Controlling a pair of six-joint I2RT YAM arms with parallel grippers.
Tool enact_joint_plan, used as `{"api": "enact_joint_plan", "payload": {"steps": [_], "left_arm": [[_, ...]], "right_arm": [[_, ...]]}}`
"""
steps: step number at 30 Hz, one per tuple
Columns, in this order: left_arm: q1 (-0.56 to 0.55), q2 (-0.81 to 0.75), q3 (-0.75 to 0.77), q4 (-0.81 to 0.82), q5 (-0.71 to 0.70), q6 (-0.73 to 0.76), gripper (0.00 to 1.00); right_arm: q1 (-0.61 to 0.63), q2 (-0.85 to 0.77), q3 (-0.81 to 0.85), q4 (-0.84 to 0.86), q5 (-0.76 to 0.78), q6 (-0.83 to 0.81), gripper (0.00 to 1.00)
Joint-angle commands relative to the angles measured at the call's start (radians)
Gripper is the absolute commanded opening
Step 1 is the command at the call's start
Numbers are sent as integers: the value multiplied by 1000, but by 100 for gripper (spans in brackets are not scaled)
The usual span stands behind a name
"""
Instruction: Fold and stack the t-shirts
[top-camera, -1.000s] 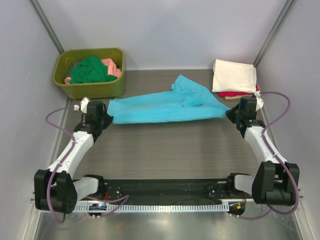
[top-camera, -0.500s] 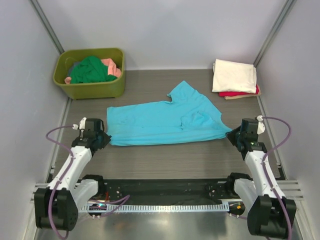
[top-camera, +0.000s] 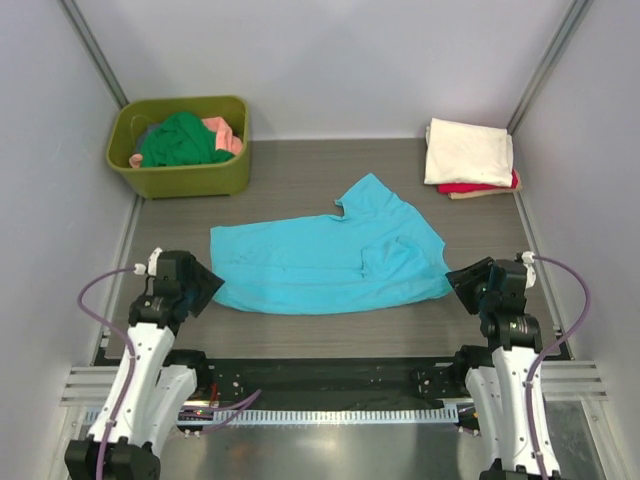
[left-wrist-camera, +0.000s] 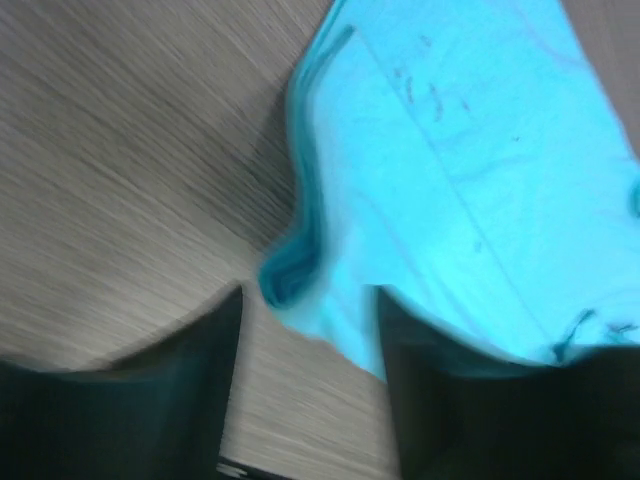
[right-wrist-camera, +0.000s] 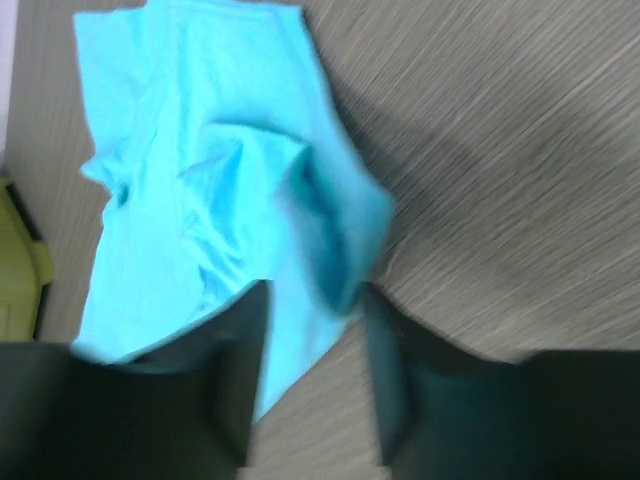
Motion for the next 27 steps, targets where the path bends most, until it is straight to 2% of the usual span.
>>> {"api": "enact_joint_plan", "payload": {"steps": [1, 2, 3, 4, 8, 11, 12, 14, 15, 17, 18, 19, 21, 22, 26, 27], "left_arm": [[7, -101, 56, -86, 71, -24, 67], [7, -162, 62, -97, 67, -25, 79], [7, -190, 64, -98, 58, -30, 87], [7, -211, 67, -100, 44, -37, 92], [7, -231, 108, -62, -16, 14, 94], [7, -130, 154, 9, -13, 94, 95], [7, -51, 177, 29, -1, 122, 95], [9, 29, 272, 27, 16, 186, 94], [9, 84, 310, -3, 13, 250, 94], [9, 129, 364, -28, 9, 323, 94], [10, 140, 402, -51, -22, 382, 94], [9, 154, 412, -54, -37, 407, 95], [9, 157, 424, -75, -64, 447, 97], [9, 152, 420, -78, -56, 465, 97], [9, 129, 401, -68, -30, 467, 96], [9, 126, 400, -59, -19, 469, 96]], "right_arm": [[-6, -74, -9, -75, -76, 12, 55], [-6, -98, -10, -96, -75, 11, 65], [-6, -109, -7, -101, -73, 12, 77], [-4, -117, -3, -101, -76, 14, 81], [-6, -108, 1, 61, -150, 3, 83], [1, 43, 3, 393, -231, 3, 80], [16, 188, 16, 451, -237, -3, 79], [124, 348, 131, 500, -204, -40, 78], [189, 510, 253, 500, -97, -118, 78], [319, 672, 405, 432, -5, -193, 79], [338, 741, 476, 427, 26, -222, 79], [349, 880, 603, 419, 34, -271, 79], [358, 998, 773, 402, 78, -290, 79], [360, 1118, 835, 400, 101, -325, 79], [384, 1416, 1165, 318, 212, -426, 78], [393, 1472, 1302, 299, 227, -440, 78]]}}
